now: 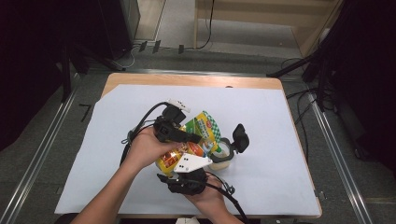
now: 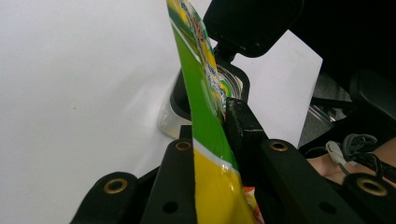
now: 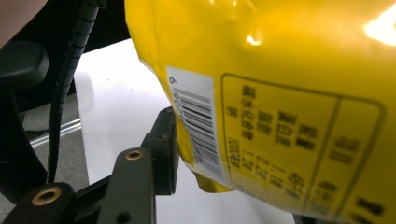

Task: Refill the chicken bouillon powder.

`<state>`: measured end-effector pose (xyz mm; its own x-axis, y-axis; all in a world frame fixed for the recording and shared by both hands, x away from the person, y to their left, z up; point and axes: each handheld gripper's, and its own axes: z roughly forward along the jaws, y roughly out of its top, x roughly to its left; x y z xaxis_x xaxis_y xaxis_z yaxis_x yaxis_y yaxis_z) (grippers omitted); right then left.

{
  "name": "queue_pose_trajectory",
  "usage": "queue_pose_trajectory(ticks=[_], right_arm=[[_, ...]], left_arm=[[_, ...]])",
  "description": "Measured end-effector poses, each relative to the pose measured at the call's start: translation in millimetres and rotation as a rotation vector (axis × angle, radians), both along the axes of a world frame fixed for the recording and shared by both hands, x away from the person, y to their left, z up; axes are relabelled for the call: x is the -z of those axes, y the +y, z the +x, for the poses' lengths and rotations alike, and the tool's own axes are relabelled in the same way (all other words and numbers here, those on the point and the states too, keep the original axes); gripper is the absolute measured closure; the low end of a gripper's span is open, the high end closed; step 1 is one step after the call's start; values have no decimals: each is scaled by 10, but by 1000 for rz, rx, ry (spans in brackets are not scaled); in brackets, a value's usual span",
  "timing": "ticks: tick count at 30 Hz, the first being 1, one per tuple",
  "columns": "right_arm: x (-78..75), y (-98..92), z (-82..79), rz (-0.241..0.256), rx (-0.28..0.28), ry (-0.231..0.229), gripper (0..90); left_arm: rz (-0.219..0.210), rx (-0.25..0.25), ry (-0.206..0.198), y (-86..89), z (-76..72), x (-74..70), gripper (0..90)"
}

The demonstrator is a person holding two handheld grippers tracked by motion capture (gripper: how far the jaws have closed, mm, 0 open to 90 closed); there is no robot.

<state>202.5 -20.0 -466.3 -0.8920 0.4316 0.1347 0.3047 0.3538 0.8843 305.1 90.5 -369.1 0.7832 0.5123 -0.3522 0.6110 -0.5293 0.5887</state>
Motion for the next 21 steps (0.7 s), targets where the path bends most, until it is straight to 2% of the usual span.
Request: queue_pose_trajectory(ticks=[3, 5, 9, 13, 15, 21], right_arm=[[4, -11, 7, -8, -9, 3, 540], [14, -1, 2, -21, -23, 3, 533], [33, 0, -6, -53, -25, -29, 564], [27, -11, 11, -63, -17, -49, 615], [28, -7, 23, -68, -8, -39, 625], [38, -28, 38, -31, 0, -4, 636]], left_arm=[[14, -6, 3, -19, 12, 15, 836], [19, -6, 22, -26, 32, 38, 836], [15, 5, 37, -29, 58, 57, 836], [6, 3, 42, -22, 79, 61, 834], [8, 1, 40, -30, 88, 70, 827], [14, 22, 42, -74, 86, 69, 773]])
